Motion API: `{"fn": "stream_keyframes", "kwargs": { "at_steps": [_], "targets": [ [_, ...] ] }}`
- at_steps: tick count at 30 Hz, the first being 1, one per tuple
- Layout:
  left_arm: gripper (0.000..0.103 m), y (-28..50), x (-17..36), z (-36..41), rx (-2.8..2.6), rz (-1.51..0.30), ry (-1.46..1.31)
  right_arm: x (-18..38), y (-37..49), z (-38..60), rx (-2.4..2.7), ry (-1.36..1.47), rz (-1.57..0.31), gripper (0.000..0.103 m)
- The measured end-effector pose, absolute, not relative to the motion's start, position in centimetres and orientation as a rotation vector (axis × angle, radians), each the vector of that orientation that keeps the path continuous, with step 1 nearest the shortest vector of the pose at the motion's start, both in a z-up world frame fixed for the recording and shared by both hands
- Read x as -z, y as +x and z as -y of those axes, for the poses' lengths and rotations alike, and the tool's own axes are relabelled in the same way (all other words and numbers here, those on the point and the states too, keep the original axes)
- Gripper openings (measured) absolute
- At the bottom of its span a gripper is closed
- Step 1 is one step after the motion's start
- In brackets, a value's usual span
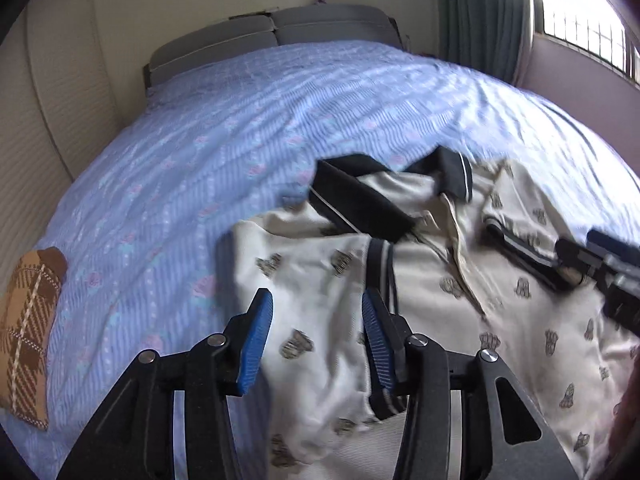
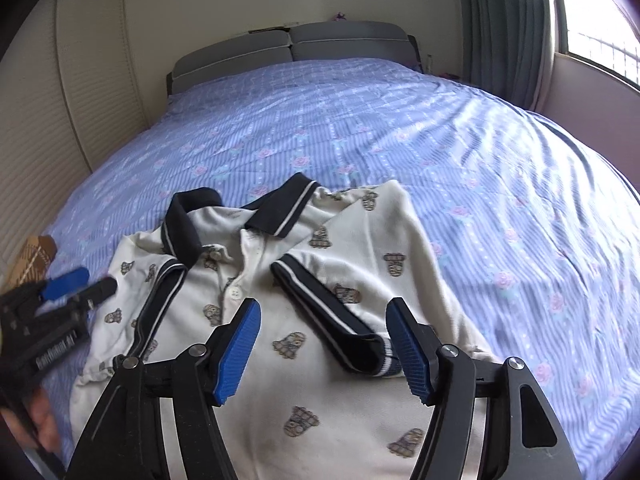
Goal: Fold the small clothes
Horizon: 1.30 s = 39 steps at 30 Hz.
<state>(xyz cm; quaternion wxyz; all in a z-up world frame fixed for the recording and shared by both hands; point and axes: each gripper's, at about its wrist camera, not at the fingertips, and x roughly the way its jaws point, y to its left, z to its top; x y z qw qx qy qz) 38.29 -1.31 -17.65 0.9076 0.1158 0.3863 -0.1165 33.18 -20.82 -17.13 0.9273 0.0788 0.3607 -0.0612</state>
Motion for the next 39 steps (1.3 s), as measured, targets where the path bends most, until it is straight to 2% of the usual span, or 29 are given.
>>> {"fn": "stream_keyframes", "kwargs": {
  "at_steps": [6, 12, 13, 16, 18, 21, 25, 30, 39],
  "targets": [
    [0.046, 38.3, 19.5, 2.4, 0.231, -0.867, 0.233, 16.1, 32.4, 22.6, 0.147, 0.199, -0.717, 0.071],
    [0.046, 35.6, 17.3, 1.5, 0.214, -0.841, 0.182, 15.4, 32.2, 22.5, 0.123, 0.191, -0.720, 0.071],
    [0.049, 34.9, 16.7, 1.2, 0.211, -0.837, 0.172, 15.0, 31.9, 22.7, 0.121, 0.190, -0.716, 0.071],
    [0.057, 31.7, 14.4, 0.2, 0.194, -0.813, 0.143, 13.1, 30.4, 23.2, 0.121, 0.186, -0.692, 0.071],
    [0.058, 28.8, 13.1, -0.3, 0.186, -0.804, 0.122, 11.8, 28.3, 23.6, 0.125, 0.159, -0.664, 0.071],
    [0.058, 24.8, 11.8, -1.1, 0.166, -0.803, 0.082, 10.3, 25.9, 24.2, 0.156, 0.155, -0.653, 0.076],
    [0.063, 19.7, 10.7, -2.0, 0.152, -0.789, 0.016, 8.9, 22.1, 25.1, 0.104, 0.180, -0.694, 0.076],
    [0.064, 14.2, 11.3, -2.7, 0.115, -0.787, -0.003, 8.7, 15.7, 26.1, 0.140, 0.079, -0.681, 0.076],
    [0.064, 8.6, 15.1, -3.6, 0.070, -0.840, -0.038, 11.4, 7.8, 29.0, 0.201, 0.092, -0.715, 0.076]
  ]
}}
